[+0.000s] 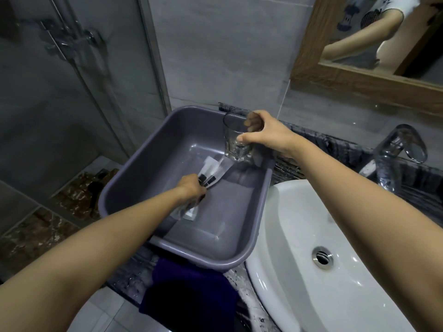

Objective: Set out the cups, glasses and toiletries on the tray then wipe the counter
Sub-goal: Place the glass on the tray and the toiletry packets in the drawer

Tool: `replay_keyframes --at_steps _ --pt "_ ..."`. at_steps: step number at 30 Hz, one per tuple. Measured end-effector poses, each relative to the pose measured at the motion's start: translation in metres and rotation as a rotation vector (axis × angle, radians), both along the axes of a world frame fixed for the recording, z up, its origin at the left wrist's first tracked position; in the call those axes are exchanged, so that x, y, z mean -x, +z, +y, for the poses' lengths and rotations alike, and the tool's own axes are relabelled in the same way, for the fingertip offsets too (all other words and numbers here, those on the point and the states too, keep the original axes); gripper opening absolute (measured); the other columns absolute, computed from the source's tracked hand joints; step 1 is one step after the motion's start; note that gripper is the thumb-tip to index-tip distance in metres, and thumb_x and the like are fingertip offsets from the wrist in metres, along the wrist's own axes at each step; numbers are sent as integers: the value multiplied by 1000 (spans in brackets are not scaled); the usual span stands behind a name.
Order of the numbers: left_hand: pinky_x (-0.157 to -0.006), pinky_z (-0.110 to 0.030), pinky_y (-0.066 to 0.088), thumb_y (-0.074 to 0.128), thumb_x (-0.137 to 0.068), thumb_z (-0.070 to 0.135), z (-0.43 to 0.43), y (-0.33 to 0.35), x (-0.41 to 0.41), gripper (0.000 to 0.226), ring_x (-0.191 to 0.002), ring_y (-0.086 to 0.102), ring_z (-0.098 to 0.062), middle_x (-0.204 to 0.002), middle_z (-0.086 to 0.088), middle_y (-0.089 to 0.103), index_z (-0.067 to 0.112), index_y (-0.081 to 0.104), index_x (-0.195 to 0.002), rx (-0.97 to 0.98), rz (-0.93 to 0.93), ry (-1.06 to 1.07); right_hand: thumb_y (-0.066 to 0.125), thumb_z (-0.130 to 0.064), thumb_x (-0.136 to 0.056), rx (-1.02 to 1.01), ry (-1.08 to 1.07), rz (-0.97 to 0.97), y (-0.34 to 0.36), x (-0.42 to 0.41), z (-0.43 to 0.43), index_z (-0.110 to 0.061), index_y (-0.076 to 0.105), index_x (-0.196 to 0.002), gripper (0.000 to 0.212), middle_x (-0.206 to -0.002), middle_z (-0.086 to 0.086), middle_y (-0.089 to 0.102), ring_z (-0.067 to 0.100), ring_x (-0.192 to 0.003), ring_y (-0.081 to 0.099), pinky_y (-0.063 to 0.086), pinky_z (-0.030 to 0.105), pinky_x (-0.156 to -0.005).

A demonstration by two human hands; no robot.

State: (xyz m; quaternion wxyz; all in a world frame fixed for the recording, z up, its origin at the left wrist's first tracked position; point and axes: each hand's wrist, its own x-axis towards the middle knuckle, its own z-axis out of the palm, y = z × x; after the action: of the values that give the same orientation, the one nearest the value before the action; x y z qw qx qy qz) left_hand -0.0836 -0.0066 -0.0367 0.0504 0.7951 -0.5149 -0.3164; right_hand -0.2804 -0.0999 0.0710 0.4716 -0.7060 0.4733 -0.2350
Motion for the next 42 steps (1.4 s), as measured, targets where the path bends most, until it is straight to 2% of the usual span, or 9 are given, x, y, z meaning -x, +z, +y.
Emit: replay_keyframes --at_steps 2,6,10,13,17,26,33,39,42 --pt "-78 -33 45 54 -83 15 1 10 -3 24 -92 58 -30 -98 -10 59 3 55 -104 39 118 35 83 -28 -66 4 1 -19 8 6 3 -12 40 -132 81 -121 2 56 13 -108 55 46 34 -102" --pt "-74 -50 53 36 -85 -1 5 42 2 14 -58 56 -31 -70 -21 54 6 47 -81 159 643 276 82 -28 -68 39 9 -20 31 19 12 -13 41 -132 77 -121 1 57 10 -104 55 46 29 -97" --pt "-47 -28 55 38 -83 -2 0 95 17 21 -43 57 -16 -67 -10 49 8 57 -86 270 999 394 82 -31 -67 91 8 -18 57 37 25 -14 43 -130 77 -111 -7 56 5 -100 53 41 22 -89" --pt "-46 -24 53 47 -88 6 -3 128 52 14 -47 59 -11 -73 -6 56 10 59 -83 339 1166 369 82 -34 -66 128 -12 -25 80 56 37 -15 43 -131 79 -103 -15 53 2 -98 53 39 20 -86" --pt "-65 -34 60 50 -92 14 -1 155 115 14 -65 69 -15 -75 -4 72 12 64 -90 350 1367 262 80 -33 -69 173 -78 -39 105 93 56 -16 44 -131 74 -117 -4 55 9 -106 54 43 23 -89" --pt "-59 -30 52 56 -89 14 10 200 244 14 -64 64 -14 -59 0 70 12 65 -79 230 1452 303 77 -42 -70 320 -365 -152 129 204 114 -28 41 -125 67 -125 -8 54 11 -115 54 44 35 -102" --pt "-65 -37 53 59 -88 14 35 205 352 9 -71 63 -20 -74 -6 68 9 66 -84 48 1447 185 81 -29 -70 343 -453 -118 114 301 163 -30 24 -136 87 -115 -21 52 -6 -110 51 45 17 -88" --pt "-61 -25 52 57 -86 14 33 199 417 21 -75 64 -16 -99 -9 71 7 64 -105 323 1108 -98 82 -26 -67 386 -661 -125 99 367 184 -28 39 -127 74 -111 -16 59 -2 -102 57 48 15 -82" --pt "-45 -22 47 58 -89 27 29 208 438 23 -56 56 -14 -90 -8 68 7 63 -100 320 1205 -88 80 -27 -70 369 -665 -77 97 396 193 -25 39 -126 70 -106 -19 55 -9 -93 53 41 9 -69"
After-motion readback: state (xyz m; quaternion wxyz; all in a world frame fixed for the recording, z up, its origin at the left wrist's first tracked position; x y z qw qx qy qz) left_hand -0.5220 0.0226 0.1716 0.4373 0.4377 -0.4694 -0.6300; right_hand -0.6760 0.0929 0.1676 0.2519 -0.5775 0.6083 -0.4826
